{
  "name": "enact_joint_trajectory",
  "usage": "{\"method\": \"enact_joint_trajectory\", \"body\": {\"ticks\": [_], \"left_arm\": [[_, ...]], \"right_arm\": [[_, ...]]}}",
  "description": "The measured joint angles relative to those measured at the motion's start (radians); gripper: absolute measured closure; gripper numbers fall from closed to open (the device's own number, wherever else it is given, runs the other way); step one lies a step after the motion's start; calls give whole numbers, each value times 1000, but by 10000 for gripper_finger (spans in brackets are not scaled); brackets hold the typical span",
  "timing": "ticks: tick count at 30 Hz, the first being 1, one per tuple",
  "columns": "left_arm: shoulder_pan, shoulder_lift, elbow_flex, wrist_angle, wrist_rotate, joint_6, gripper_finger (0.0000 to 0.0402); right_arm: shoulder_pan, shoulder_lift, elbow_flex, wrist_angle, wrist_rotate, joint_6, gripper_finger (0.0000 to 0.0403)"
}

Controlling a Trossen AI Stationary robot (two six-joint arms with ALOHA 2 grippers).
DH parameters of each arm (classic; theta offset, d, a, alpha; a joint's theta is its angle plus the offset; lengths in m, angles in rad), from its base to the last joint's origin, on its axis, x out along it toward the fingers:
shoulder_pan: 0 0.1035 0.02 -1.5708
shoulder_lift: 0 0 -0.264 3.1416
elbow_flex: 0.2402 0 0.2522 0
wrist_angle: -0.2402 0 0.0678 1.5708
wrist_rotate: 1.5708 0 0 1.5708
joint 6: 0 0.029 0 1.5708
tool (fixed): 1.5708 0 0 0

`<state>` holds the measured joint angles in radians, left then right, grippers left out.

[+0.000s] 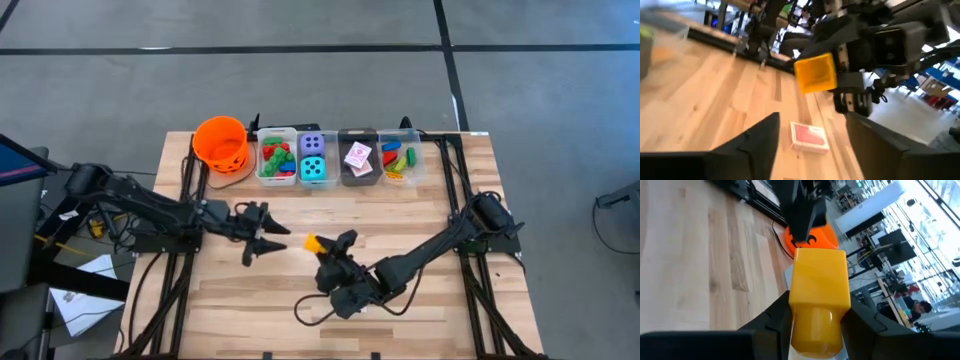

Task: Pick & Place Toys
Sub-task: Put the big yellow game piece into the white bin

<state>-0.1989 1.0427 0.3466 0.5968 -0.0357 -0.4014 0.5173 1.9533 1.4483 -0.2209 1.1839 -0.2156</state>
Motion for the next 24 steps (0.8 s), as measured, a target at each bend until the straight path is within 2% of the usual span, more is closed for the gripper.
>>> {"method": "enact_joint_trajectory", "body": {"ticks": [6, 12, 17, 24], "left_arm": [[4, 115, 0, 138, -21, -79, 105], [4, 137, 0, 234, -21, -108, 54], [4, 138, 0, 233, -3, -157, 37], [4, 148, 17, 235, -1, -169, 41]], "right_arm": [[6, 0, 0, 63, -28, -83, 279], [6, 0, 0, 103, -87, -107, 279], [3, 0, 0, 110, -87, -102, 274], [-4, 0, 0, 162, -119, -125, 277]]}}
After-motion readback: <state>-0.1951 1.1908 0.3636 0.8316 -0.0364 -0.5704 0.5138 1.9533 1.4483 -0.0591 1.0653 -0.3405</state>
